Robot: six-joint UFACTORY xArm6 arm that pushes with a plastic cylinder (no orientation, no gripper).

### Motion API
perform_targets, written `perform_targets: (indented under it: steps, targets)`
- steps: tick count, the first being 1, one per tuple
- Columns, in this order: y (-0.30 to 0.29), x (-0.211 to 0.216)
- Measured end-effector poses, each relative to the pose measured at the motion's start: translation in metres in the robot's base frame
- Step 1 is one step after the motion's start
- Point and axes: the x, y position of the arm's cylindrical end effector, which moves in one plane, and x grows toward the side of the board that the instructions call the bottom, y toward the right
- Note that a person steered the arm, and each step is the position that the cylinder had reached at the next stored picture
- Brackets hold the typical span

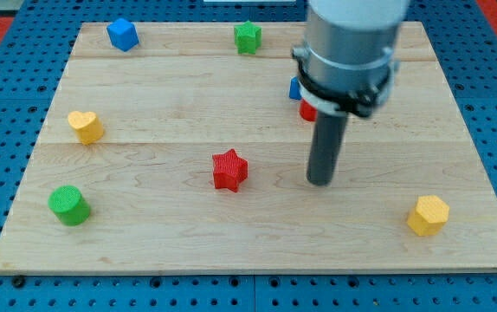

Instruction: Move the red star to the bottom left of the red circle

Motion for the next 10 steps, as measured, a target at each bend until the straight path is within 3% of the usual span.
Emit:
perform_targets:
  steps: [1,3,4,5,6,7,8,9,10]
  targets:
    - [-0.083,0.047]
    - [-0.100,-0.052]
    - [-0.128,-0.034]
    - [-0.162,-0.069]
    - [-0.116,-0.099]
    - [-0.056,-0.082]
    - [-0.094,-0.047]
    - [-0.084,-0.011]
    - [-0.040,-0.012]
